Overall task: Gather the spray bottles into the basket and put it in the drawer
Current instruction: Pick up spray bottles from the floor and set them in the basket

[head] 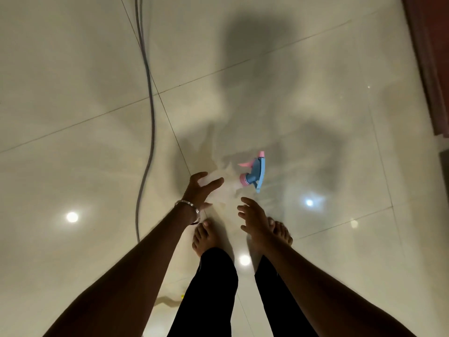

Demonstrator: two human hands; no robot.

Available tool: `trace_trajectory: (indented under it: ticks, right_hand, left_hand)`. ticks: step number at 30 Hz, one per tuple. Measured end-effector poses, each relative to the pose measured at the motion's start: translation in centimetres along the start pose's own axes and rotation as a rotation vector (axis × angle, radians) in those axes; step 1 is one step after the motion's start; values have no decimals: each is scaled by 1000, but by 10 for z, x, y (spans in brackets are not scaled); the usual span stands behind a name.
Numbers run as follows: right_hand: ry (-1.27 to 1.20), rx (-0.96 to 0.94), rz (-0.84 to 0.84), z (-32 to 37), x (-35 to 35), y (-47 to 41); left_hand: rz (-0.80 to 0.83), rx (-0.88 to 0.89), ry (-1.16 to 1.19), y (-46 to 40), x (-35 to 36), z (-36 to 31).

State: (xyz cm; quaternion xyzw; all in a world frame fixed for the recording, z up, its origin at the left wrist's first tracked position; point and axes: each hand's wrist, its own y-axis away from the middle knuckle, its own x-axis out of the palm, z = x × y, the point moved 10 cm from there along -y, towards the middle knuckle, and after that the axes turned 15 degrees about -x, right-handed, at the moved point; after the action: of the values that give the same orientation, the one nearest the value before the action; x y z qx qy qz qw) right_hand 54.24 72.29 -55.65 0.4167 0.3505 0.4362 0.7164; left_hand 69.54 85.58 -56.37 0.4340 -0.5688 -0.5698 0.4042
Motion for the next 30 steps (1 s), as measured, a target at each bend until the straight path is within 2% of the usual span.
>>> trace_trajectory:
  ticks: [3,6,12,19,25,30]
  right_hand:
    - [-352,54,-16,27,0,13]
    - [-489,2,4,61,-7,32]
    - [-513,-211,-40,127,-54,96]
    - [-617,-336,-110,219,-136,218]
    - [-714,-467,-209,278,-222,331]
    - [-809,-520,-308,293,-313,402]
  left_hand:
    - [114,-71,49,20,15,4]
    - [180,-84,41,53,34,-1]
    - [288,-21,7,141,65,-30]
    - [291,166,-263,309,118,-84]
    - [262,304,-429,451,192,-112]
    - [262,406,-498,542,276,-111]
